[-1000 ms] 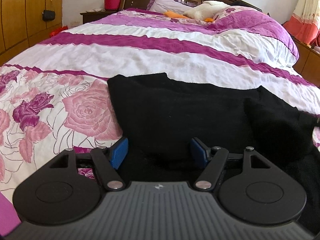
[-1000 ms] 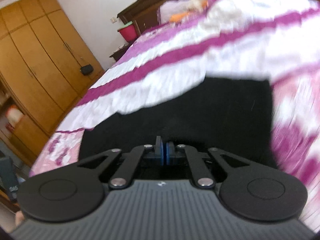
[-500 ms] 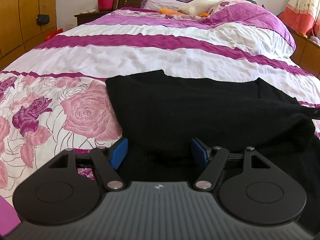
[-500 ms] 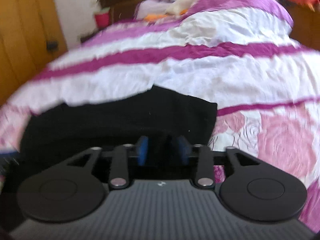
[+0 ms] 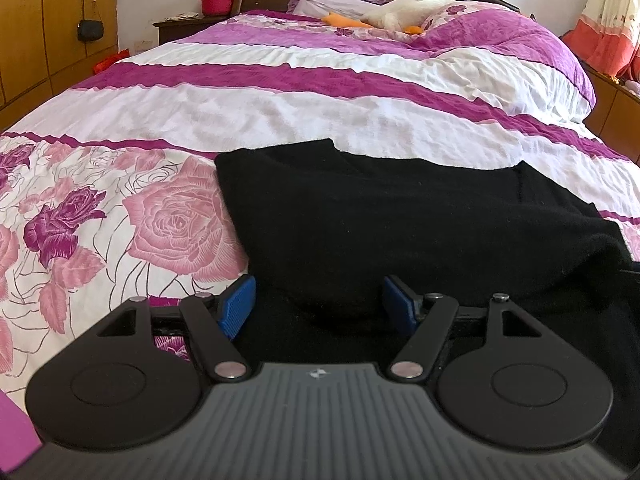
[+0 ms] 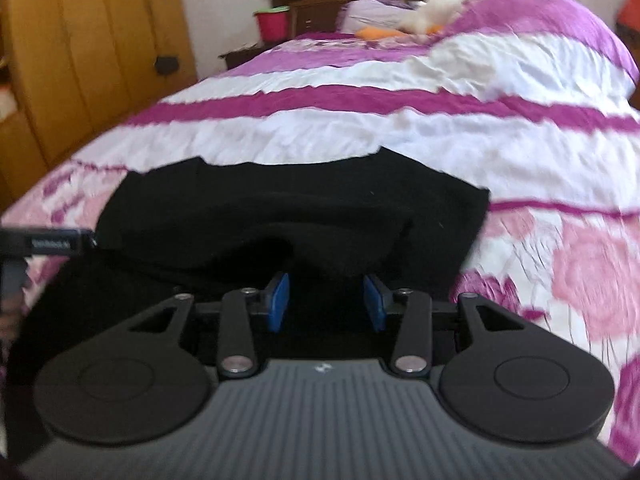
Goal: Fold small clothes
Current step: 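Grasp the cardigan side edge with the right gripper and fold it inward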
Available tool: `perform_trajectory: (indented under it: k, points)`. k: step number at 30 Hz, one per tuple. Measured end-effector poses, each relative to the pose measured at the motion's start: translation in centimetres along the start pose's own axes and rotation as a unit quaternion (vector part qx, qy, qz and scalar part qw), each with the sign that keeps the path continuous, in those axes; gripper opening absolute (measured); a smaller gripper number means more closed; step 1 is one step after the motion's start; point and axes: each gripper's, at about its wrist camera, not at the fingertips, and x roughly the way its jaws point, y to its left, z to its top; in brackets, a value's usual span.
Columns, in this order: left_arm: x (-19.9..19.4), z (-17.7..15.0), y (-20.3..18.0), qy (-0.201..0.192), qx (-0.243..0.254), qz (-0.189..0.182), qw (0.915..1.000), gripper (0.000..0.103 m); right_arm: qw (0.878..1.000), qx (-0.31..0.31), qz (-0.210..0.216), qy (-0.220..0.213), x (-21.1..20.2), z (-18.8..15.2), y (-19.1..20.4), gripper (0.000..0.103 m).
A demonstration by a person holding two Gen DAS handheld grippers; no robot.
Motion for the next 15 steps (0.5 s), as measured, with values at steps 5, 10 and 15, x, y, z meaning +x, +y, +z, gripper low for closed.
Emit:
perform_trajectory:
  k: [5,10,15]
  points:
    - [0.3,0.2,0.8,0.004,-0.017,0.0,0.9998,0.074,0.989,-0.138,-0.024,0.039,2.0,1.9,1.5,0.011]
    - [0.6,0.1,1.6,0.011,-0.042,-0.008,0.999,0.074,0.957,-0.265,-0.097,-0.066,-0.7,3.8,3.2,0.011]
    - [0.6,0.0,1.5,0.011,-0.03,-0.004,0.9995,0.074,0.94,-0.323,-0.104,-0.02,0.7,0.3,2.1,0.013]
